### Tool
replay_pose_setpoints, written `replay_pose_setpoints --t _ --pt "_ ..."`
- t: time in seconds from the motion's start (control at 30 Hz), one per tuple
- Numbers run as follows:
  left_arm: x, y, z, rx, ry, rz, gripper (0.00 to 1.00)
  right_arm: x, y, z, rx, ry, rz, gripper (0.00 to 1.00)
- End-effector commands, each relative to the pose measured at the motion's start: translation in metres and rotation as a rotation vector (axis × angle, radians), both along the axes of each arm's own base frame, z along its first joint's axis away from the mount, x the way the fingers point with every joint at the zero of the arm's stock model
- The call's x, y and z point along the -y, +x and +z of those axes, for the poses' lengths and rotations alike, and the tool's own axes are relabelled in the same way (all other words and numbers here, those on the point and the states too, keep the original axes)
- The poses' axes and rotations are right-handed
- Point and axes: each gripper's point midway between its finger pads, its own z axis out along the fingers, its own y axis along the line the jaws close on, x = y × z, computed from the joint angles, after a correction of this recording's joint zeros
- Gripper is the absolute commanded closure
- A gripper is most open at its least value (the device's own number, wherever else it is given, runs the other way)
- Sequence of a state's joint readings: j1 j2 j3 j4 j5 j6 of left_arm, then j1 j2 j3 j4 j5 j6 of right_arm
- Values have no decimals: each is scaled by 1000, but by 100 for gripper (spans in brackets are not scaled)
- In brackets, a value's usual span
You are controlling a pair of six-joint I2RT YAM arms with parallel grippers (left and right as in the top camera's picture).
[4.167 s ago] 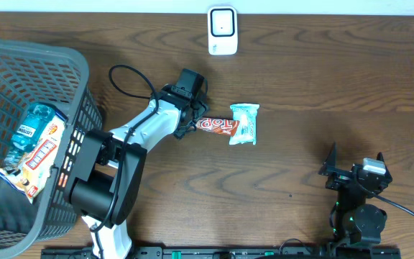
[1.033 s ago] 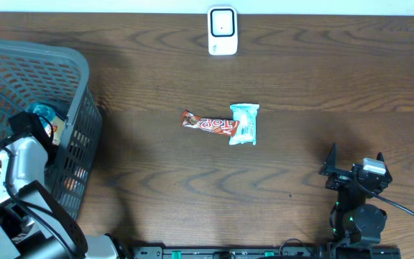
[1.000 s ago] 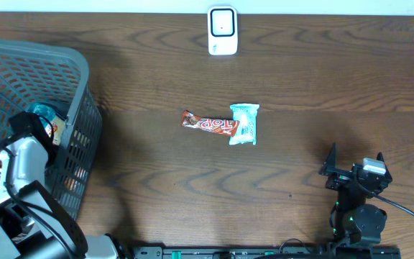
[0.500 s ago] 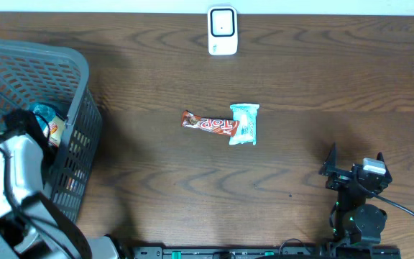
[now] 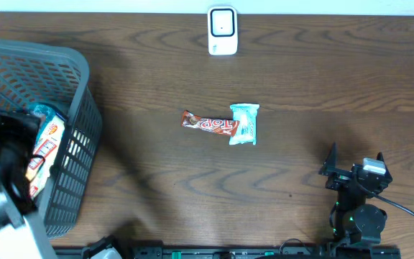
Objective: Scan the item barcode
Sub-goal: 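Place the small orange packet on the table above the chocolate bar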
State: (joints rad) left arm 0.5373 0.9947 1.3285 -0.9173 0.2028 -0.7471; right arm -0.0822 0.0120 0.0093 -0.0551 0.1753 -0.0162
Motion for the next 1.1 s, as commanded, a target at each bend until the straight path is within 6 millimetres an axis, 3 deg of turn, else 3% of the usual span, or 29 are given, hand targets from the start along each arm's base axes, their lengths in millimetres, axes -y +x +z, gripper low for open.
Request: replay_pose_setpoints --t 0.0,0.13,0.27,0.5,0.67,0.73,0.93,1.07 --pt "38 6 28 153 -113 -71 54 0 0 -1 -4 -15 0 1" --pt "76 18 39 199 -124 -206 54 0 0 -1 -4 -15 0 1" --pt "115 40 35 182 -133 -347 54 0 0 -1 -4 -15 0 1" --pt "184 99 -17 28 -84 -482 54 0 0 -1 -4 -15 0 1" --pt "218 134 -83 -133 -76 -487 54 0 0 -1 -4 -15 0 1" --pt "231 143 -120 -223 -113 -470 54 0 0 -1 -4 -15 0 1" --pt "267 147 -227 -471 -157 -434 54 0 0 -1 -4 -15 0 1" --pt "282 155 -262 -501 -161 -436 54 0 0 -1 -4 -15 0 1"
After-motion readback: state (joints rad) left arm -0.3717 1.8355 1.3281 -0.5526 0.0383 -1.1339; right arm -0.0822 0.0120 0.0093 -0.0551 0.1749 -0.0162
